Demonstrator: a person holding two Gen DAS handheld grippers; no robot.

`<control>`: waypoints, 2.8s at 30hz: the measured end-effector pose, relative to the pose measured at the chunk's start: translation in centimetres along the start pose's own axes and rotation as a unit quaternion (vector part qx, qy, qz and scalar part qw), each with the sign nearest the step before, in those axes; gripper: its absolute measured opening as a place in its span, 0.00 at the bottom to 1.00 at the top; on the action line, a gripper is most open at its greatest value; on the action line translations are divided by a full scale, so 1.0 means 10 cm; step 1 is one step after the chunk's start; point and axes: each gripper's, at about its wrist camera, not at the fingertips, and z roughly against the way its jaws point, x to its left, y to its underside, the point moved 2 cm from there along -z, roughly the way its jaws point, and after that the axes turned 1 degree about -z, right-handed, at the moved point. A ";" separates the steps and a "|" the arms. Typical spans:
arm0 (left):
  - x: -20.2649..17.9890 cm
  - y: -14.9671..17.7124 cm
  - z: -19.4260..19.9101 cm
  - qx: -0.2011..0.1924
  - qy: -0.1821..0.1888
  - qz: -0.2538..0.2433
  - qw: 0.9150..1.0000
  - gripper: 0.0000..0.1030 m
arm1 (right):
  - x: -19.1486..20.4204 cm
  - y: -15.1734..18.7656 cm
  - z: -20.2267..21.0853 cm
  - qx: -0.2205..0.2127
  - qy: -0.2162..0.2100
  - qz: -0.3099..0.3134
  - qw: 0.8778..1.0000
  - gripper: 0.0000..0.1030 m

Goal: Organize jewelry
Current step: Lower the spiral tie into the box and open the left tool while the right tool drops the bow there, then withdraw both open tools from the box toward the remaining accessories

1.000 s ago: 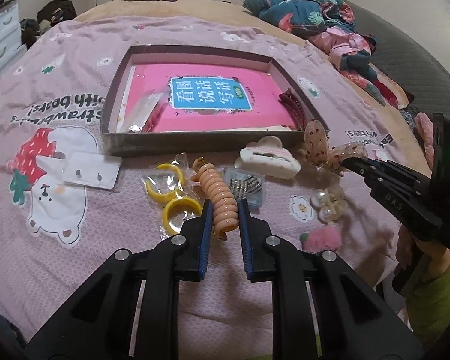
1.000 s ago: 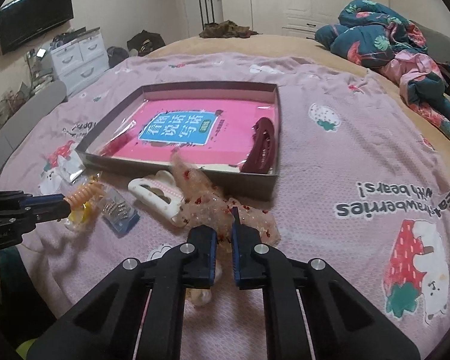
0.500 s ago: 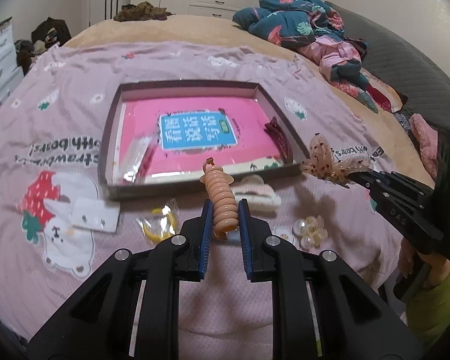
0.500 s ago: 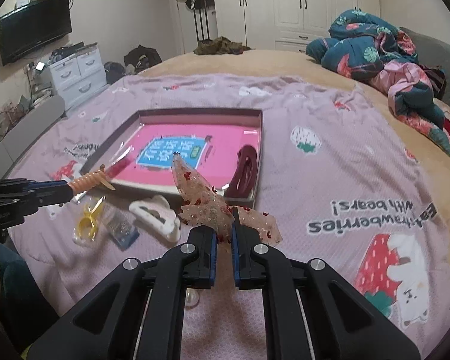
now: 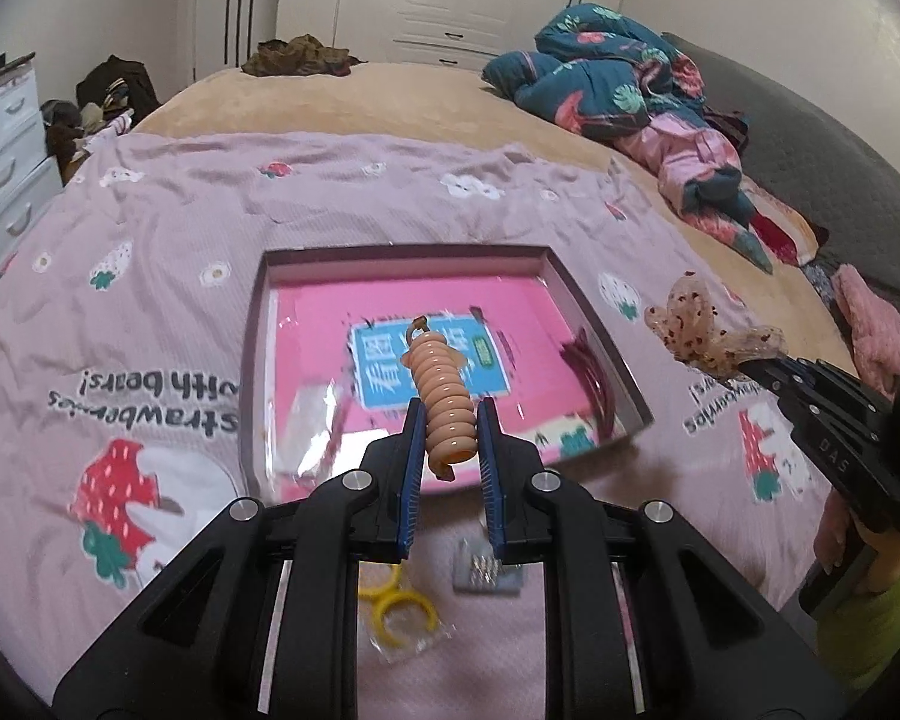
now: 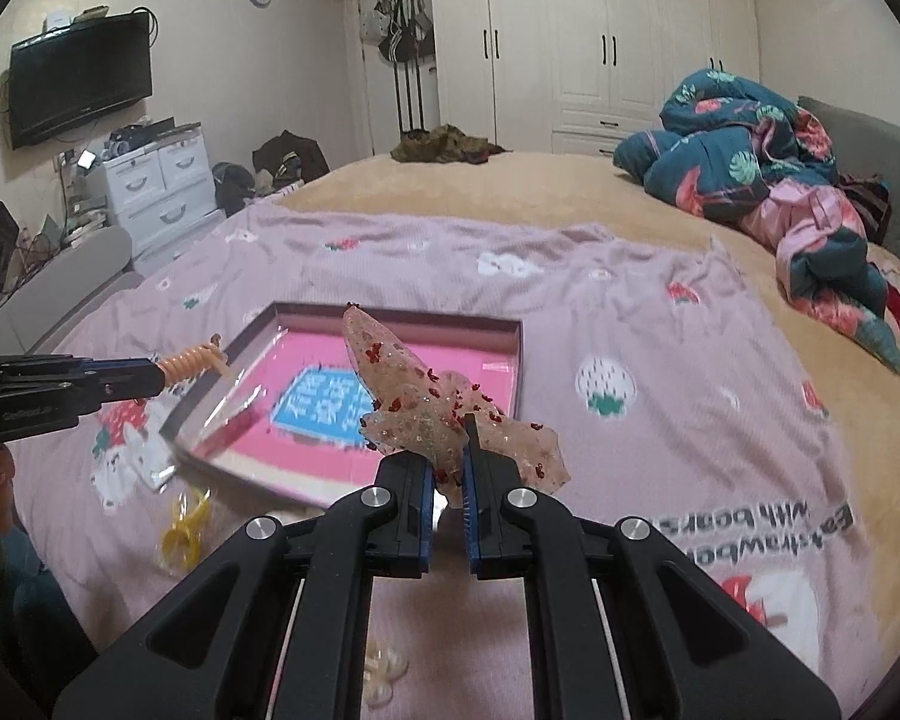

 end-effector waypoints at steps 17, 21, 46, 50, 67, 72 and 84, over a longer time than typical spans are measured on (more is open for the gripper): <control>0.27 -0.25 -0.56 0.019 0.006 0.019 1.000 0.10 | 0.13 -0.35 -0.64 0.008 -0.003 -0.001 1.000 0.07; 0.25 -0.22 -0.71 0.027 0.011 0.015 0.999 0.10 | 0.15 -0.37 -0.78 0.014 -0.003 0.000 1.000 0.07; 0.30 0.03 -1.01 0.064 0.047 0.008 0.997 0.10 | 0.25 -0.12 -1.42 0.073 0.012 -0.009 0.997 0.07; 0.33 0.09 -0.96 0.066 0.043 0.011 0.997 0.11 | 0.28 -0.03 -1.45 0.087 0.009 -0.011 0.996 0.07; 0.40 0.15 -0.59 0.049 0.028 0.032 0.998 0.25 | 0.32 0.20 -1.06 0.101 -0.008 -0.031 0.994 0.41; 0.41 0.16 -0.44 0.041 0.023 0.036 0.998 0.32 | 0.31 0.19 -0.82 0.083 -0.007 -0.037 0.996 0.51; 0.42 0.14 -0.02 0.007 0.019 0.053 0.998 0.64 | 0.20 0.08 -0.24 0.035 0.008 -0.046 0.998 0.71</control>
